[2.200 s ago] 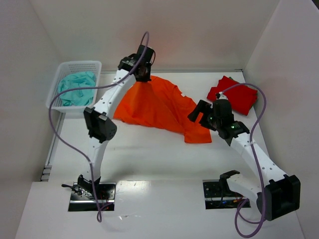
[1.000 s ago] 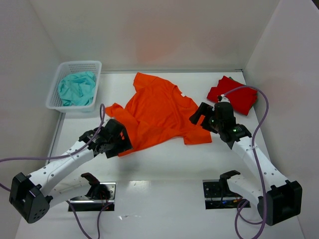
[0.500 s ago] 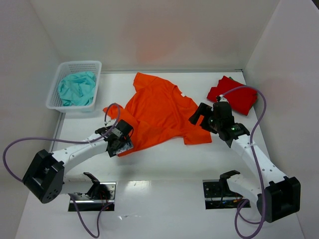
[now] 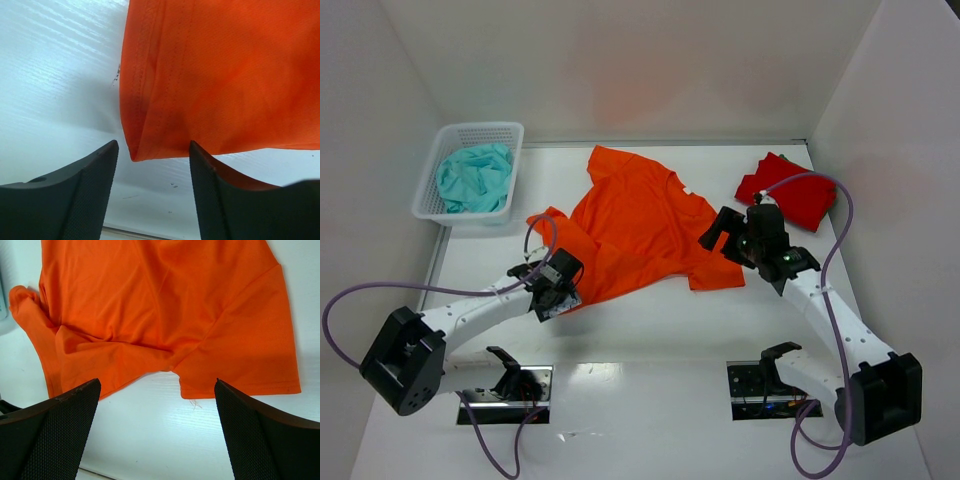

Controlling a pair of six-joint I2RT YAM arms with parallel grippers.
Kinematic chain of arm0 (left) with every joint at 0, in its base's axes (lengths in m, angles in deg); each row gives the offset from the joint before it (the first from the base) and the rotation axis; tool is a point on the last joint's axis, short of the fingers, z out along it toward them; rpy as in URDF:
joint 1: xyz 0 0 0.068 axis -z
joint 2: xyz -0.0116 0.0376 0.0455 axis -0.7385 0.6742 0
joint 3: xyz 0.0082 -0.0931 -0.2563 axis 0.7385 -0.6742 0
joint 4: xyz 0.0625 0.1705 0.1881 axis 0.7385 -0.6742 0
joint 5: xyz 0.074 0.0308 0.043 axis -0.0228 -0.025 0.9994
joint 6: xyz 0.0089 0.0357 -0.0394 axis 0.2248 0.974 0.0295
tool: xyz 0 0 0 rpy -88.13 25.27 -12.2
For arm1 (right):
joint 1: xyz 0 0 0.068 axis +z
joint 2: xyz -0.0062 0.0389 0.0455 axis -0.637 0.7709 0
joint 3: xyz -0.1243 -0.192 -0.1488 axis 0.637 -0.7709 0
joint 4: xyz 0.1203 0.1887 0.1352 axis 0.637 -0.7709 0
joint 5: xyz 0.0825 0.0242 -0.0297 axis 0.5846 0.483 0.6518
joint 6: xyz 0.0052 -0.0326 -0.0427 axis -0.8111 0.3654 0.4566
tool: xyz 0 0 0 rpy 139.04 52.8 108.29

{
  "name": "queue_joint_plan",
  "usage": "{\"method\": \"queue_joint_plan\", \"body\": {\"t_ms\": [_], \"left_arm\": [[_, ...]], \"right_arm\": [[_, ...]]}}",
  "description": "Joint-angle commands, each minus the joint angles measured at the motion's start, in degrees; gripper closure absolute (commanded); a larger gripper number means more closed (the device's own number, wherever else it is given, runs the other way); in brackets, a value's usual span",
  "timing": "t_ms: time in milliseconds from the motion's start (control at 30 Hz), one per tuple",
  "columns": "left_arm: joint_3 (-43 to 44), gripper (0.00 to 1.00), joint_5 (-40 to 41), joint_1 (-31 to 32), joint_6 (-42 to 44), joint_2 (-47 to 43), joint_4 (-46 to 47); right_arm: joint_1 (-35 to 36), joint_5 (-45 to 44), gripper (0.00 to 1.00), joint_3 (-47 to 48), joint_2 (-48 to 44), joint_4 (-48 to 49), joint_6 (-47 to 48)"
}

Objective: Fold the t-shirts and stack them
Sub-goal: Flatten out the tshirt

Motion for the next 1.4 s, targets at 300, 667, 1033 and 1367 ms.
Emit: {"method": "queue_joint_plan", "body": {"t_ms": [300, 667, 1033, 1367], "left_arm": [[-0.97, 0.89, 0.13, 0.02, -1.95, 0.05, 1.08], [1.49, 1.0, 0.62, 0.02, -2.48, -4.78, -1.38], [0.35, 1.0, 2.15, 0.02, -4.06, -13.83, -2.0], [-0.71, 1.0, 1.63, 0.02, -4.06, -14.36, -2.0]], "right_arm": [[-0.45, -7.3, 0.0, 0.2, 5.43, -2.09, -4.01], [-0.45, -10.74, 0.0, -5.45, 6.69, -4.02, -11.67], [-3.79, -15.99, 0.0, -4.85, 12.09, -9.49, -17.31], [-6.96, -15.93, 0.03, -4.02, 17.24, -10.27, -17.56]]}}
